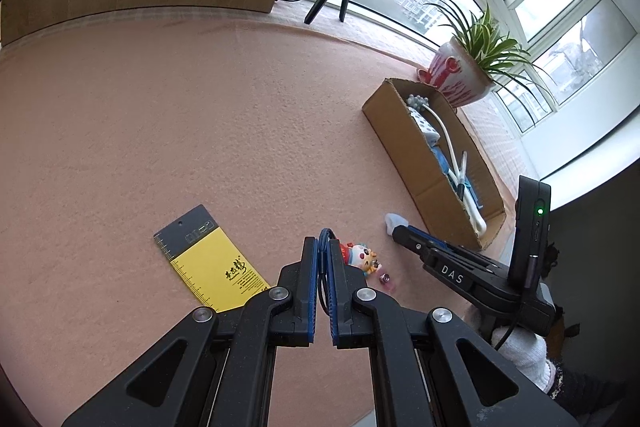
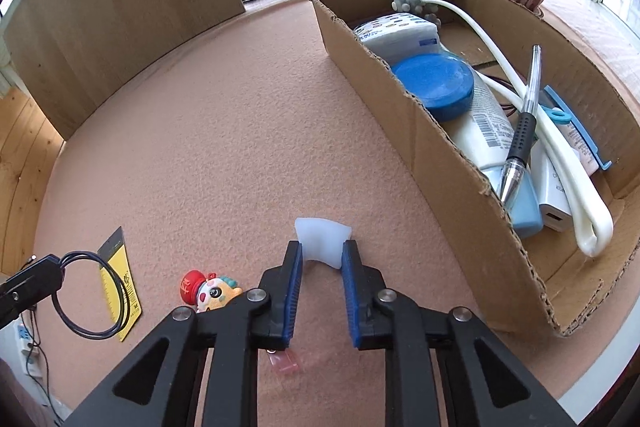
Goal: Organize objects
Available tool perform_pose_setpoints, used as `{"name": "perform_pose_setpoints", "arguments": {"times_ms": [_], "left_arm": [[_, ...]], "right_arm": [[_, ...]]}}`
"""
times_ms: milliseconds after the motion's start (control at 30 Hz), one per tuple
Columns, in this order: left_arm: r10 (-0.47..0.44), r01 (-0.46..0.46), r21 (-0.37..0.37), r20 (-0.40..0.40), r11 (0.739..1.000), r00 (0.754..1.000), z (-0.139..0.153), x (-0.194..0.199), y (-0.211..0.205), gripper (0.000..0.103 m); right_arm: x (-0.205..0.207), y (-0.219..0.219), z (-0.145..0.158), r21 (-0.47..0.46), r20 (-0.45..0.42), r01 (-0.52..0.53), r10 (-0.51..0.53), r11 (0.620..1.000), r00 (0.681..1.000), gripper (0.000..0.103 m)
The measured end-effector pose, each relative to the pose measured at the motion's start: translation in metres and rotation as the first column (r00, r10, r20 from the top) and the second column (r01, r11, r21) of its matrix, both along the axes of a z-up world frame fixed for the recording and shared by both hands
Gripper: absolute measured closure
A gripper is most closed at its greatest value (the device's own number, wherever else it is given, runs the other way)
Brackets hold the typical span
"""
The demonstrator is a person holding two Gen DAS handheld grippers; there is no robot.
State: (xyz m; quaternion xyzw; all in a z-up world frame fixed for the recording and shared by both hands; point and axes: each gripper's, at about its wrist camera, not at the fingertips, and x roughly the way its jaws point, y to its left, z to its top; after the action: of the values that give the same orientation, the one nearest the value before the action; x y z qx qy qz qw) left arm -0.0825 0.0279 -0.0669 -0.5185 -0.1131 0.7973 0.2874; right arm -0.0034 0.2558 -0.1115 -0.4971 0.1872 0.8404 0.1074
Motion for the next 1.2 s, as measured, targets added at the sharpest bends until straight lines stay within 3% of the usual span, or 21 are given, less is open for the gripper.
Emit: {"name": "perform_pose_setpoints", "arguments": {"times_ms": [133,300,433,567,700,733,767,800,900,1033,1200], "left_arm": [[0.007,-0.007,0.016,-0.014,1.0,1.0,0.005,-0.001,0.007,0.099],[0.03,-0.03,0.021,-0.025,0.999,0.999,0.008,0.0,0.015,0.099],[0.047,-0.046,0.019,-0.026,0.999,0.999,0.009,0.006,0.015,0.099],[0.069,-0.068,0.012,-0.017,0.998,0.997,0.007,0.01,0.009,0.099],[0.089,-0.088,0.007,-0.016,0.996,0.996,0.006,0.013,0.0,0.099],[0.095,-0.095,0.008,-0.016,0.995,0.995,0.006,0.013,-0.003,0.099],[0.101,-0.101,0.009,-0.016,0.995,0.995,0.006,0.012,-0.004,0.099],[0.104,-0.104,0.01,-0.016,0.995,0.994,0.005,0.013,-0.006,0.099],[0.111,-0.111,0.013,-0.015,0.994,0.994,0.004,0.012,-0.008,0.099],[0.103,-0.103,0.021,-0.02,0.994,0.994,0.007,0.01,-0.001,0.099],[0.083,-0.082,0.03,-0.036,0.996,0.996,0.014,0.007,0.016,0.099]], "right_arm": [[0.016,0.004,0.015,-0.04,-0.007,-0.036,0.036,0.999,0.999,0.1],[0.016,0.008,0.018,-0.031,0.003,-0.087,0.087,0.996,0.996,0.099],[0.008,0.01,0.009,-0.041,0.035,-0.089,0.09,0.995,0.995,0.073],[-0.006,0.003,0.001,-0.014,0.048,-0.093,0.094,0.996,0.994,0.062],[-0.015,-0.01,-0.002,0.058,0.038,-0.103,0.101,0.993,0.994,0.059],[-0.016,-0.014,-0.002,0.085,0.039,-0.11,0.107,0.99,0.994,0.061],[-0.018,-0.018,-0.001,0.102,0.041,-0.126,0.122,0.987,0.992,0.076],[-0.018,-0.02,-0.001,0.112,0.047,-0.147,0.143,0.983,0.989,0.081],[-0.014,-0.024,-0.001,0.116,0.04,-0.172,0.169,0.978,0.985,0.082],[-0.002,-0.015,0.011,0.048,0.014,-0.179,0.178,0.983,0.984,0.094],[0.007,-0.011,0.029,0.003,-0.026,-0.191,0.191,0.982,0.981,0.096]]}}
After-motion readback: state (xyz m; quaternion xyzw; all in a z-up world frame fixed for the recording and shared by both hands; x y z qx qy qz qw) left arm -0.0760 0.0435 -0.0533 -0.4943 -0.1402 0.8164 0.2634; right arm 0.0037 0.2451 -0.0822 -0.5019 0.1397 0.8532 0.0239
